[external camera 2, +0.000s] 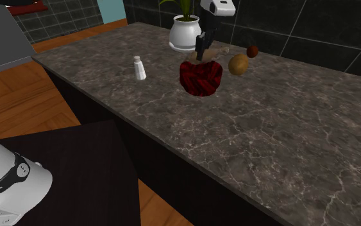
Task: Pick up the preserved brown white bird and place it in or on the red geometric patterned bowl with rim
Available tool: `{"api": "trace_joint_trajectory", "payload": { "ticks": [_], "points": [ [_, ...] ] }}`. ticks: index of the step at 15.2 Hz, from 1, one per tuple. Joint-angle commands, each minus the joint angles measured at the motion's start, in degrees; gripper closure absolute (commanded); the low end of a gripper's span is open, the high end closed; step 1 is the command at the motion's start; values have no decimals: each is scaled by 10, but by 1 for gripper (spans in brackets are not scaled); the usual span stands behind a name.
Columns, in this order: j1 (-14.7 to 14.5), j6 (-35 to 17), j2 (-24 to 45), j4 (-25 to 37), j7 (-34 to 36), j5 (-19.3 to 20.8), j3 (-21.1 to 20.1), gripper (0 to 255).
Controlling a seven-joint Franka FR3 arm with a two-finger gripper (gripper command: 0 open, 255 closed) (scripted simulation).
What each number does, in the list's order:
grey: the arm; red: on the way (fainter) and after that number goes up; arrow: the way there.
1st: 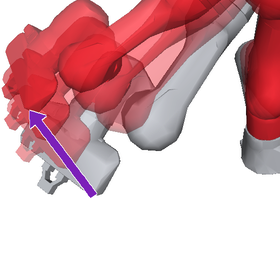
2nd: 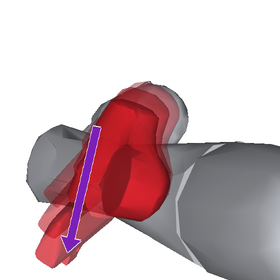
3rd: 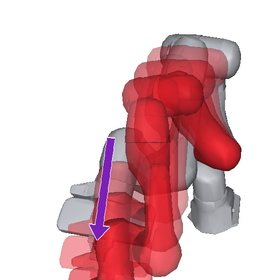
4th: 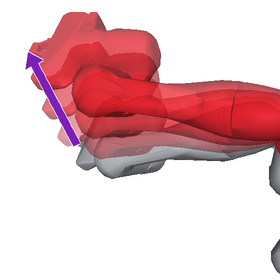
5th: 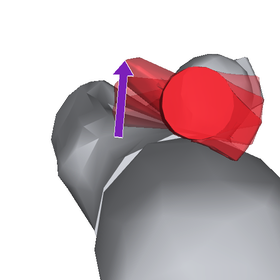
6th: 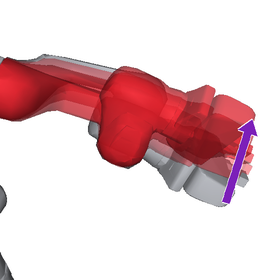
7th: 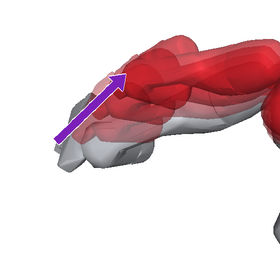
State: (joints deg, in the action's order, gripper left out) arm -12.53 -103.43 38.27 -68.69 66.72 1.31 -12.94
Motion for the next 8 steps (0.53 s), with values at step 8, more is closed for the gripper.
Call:
{"api": "trace_joint_trajectory", "payload": {
  "ticks": [8],
  "points": [
    [1,-26,5,-21,-2,1,1,255]
  ]
}}
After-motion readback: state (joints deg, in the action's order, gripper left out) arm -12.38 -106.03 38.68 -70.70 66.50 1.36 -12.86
